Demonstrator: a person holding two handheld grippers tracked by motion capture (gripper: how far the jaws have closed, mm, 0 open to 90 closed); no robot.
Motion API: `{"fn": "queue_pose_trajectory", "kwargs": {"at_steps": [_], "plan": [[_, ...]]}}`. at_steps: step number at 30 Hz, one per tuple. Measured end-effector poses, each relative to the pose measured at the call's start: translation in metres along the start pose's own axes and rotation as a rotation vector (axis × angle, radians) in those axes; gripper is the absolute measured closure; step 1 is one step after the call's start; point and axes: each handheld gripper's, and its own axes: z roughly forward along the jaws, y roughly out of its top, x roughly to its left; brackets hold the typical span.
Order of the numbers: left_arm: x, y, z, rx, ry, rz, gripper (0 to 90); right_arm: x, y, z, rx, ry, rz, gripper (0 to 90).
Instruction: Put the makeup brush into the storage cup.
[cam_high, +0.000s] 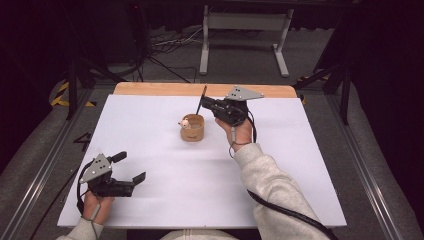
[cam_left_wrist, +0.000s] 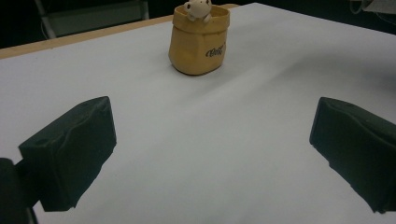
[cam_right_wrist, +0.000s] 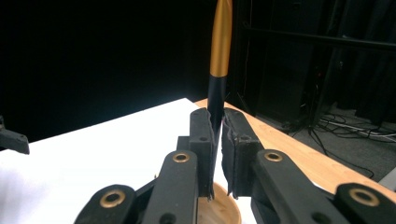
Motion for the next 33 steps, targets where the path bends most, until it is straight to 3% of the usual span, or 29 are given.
{"fn": "queue_pose_trajectory", "kwargs": {"at_steps": [33], "plan": [[0.000,0.000,0.000,0.003,0.004,0.003,1.3,0.002,-0.038,0.015,0.081,0.003,0.034,83.0]]}}
